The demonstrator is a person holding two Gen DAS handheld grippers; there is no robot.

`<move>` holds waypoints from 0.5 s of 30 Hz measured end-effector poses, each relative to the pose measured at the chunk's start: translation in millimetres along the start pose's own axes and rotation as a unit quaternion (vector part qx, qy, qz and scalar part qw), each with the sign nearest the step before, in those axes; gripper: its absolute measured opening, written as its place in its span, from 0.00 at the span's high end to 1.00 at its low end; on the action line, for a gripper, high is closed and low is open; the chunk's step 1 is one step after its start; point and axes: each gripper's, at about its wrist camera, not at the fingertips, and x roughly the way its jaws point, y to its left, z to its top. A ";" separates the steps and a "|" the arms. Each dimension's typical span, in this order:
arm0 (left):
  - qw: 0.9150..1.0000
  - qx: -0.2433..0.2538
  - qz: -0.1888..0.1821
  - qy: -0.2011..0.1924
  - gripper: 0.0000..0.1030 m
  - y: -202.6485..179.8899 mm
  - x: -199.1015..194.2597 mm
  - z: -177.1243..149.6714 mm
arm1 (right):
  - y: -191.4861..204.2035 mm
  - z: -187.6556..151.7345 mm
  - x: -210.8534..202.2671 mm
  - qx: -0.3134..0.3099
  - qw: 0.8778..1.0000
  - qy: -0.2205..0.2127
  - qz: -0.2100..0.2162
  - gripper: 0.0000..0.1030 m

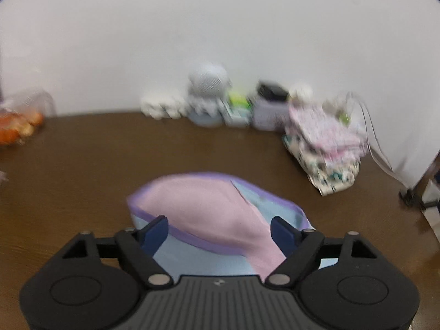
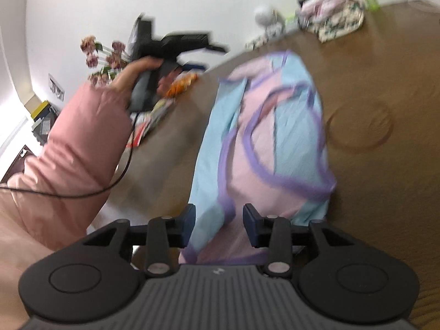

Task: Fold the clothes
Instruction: 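Fold the held hem edge over the garment body with the right gripper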

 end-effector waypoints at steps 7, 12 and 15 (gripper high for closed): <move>0.998 0.028 0.042 0.031 0.94 20.2 21.1 -25.1 | 23.5 35.4 12.2 -0.075 0.997 -0.010 0.001 0.80; 0.999 0.029 0.012 0.043 0.91 13.9 50.8 -37.2 | 42.0 44.6 54.3 -0.121 0.992 0.031 0.006 0.97; 0.998 0.043 0.002 0.042 0.90 6.9 62.3 -39.7 | 34.7 41.7 69.4 -0.117 0.992 0.056 -0.006 0.96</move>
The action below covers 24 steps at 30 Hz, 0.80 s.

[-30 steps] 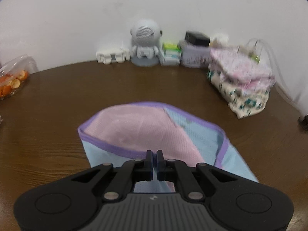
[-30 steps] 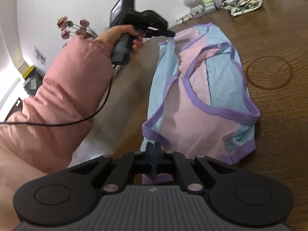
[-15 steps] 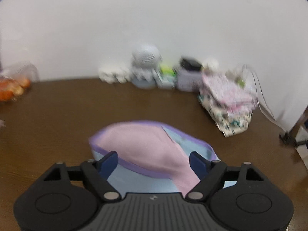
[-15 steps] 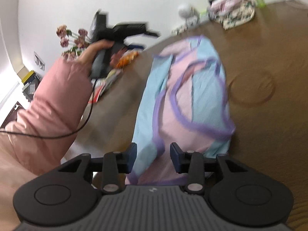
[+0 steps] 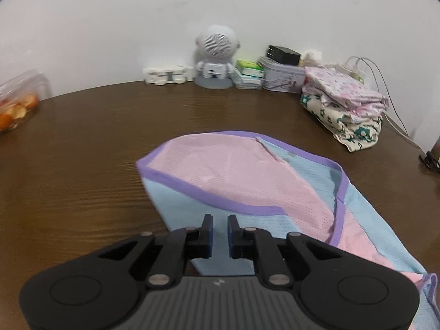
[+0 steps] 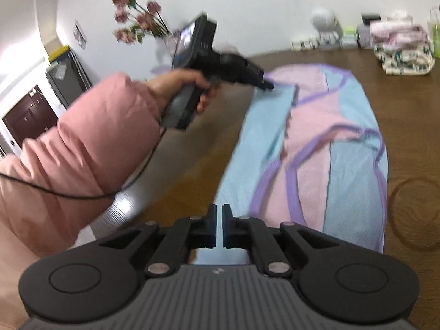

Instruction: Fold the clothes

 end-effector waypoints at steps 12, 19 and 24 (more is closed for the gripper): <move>0.998 0.011 -0.019 -0.053 0.65 -7.8 -12.1 -1.8 | -22.9 -3.0 -13.1 0.040 0.999 -0.024 0.000 0.64; 0.996 0.080 -0.041 -0.026 0.85 -40.0 -25.0 -14.0 | -39.4 44.9 23.7 0.029 0.999 -0.006 -0.019 0.67; 0.996 0.077 -0.038 -0.018 0.85 -43.1 -9.4 -25.6 | -40.6 53.8 51.1 -0.005 0.999 0.030 -0.041 0.88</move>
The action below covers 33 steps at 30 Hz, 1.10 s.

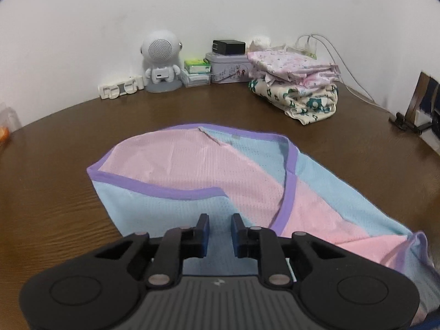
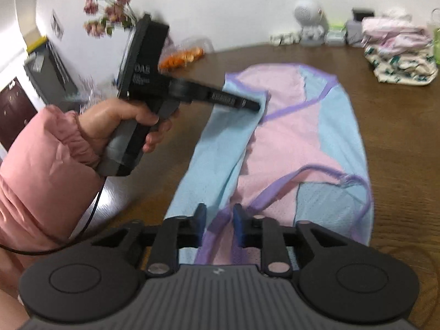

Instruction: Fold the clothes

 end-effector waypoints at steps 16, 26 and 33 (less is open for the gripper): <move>0.997 -0.047 -0.023 -0.058 0.70 15.3 -20.5 -3.9 | -16.9 -15.4 -47.9 0.068 0.995 -0.071 0.023 0.84; 0.999 -0.005 0.027 -0.034 0.93 5.2 3.8 -2.8 | 36.0 -24.5 -11.3 -0.074 0.997 -0.007 0.014 0.84; 0.998 -0.025 0.026 -0.041 0.80 9.2 3.3 -3.2 | 58.0 -45.5 -17.9 -0.141 0.990 0.009 -0.023 0.66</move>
